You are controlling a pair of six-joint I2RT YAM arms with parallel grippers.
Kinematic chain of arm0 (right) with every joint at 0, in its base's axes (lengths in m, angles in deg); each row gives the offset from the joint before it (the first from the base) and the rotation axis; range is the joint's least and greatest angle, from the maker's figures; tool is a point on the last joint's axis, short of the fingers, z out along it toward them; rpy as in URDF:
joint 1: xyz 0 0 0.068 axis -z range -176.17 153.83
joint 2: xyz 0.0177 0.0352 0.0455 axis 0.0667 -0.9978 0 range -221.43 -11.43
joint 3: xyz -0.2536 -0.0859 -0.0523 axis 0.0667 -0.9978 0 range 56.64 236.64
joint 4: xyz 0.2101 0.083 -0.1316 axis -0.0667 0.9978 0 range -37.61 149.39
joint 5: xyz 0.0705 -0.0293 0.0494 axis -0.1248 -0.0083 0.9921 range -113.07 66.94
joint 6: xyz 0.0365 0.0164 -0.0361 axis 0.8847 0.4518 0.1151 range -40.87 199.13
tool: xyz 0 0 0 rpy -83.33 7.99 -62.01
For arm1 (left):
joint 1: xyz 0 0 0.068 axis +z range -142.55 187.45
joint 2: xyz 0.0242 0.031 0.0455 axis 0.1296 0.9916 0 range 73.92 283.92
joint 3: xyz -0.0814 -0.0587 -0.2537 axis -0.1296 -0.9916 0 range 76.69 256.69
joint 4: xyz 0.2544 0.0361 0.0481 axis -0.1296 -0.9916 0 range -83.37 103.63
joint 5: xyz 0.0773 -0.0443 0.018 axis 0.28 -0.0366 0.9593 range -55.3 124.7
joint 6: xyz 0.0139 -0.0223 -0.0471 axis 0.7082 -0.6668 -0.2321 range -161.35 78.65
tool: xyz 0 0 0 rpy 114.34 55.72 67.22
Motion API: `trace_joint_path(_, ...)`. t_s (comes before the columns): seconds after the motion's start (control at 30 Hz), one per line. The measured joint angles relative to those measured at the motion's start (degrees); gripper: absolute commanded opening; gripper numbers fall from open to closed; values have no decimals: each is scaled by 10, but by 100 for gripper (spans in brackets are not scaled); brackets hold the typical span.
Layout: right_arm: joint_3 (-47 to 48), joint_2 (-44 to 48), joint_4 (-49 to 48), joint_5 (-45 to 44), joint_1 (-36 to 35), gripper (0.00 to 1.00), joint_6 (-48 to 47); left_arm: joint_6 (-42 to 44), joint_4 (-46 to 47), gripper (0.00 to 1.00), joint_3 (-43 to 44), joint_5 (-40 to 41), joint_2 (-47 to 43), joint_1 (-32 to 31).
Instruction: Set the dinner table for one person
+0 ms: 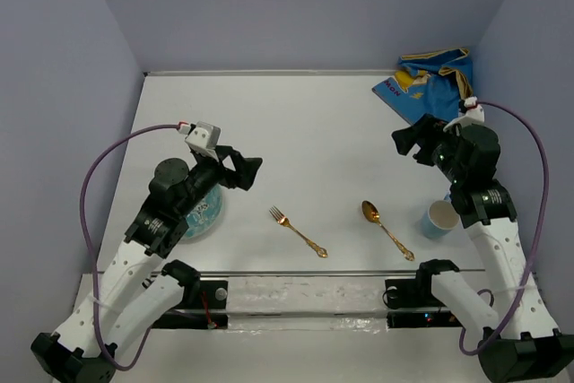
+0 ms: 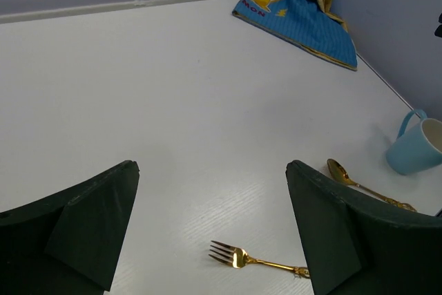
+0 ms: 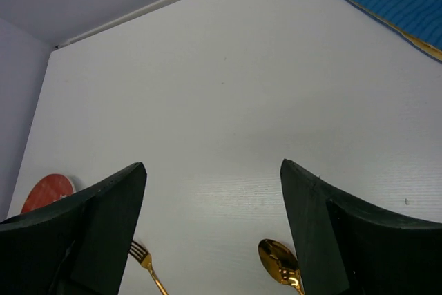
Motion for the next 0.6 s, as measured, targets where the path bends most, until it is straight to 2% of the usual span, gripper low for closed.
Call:
trace_joint_path(0.27,28,-85,-7,-67,0,73,-9,0,-2,99,0,-22,0,16)
trace_joint_path(0.5,102,-269,-47,-135,0,69,-27,0,4,99,0,-30,-14,19)
trace_joint_path(0.6,177,-376,-65,-164,0,65,-43,0,5,99,0,-30,-14,19)
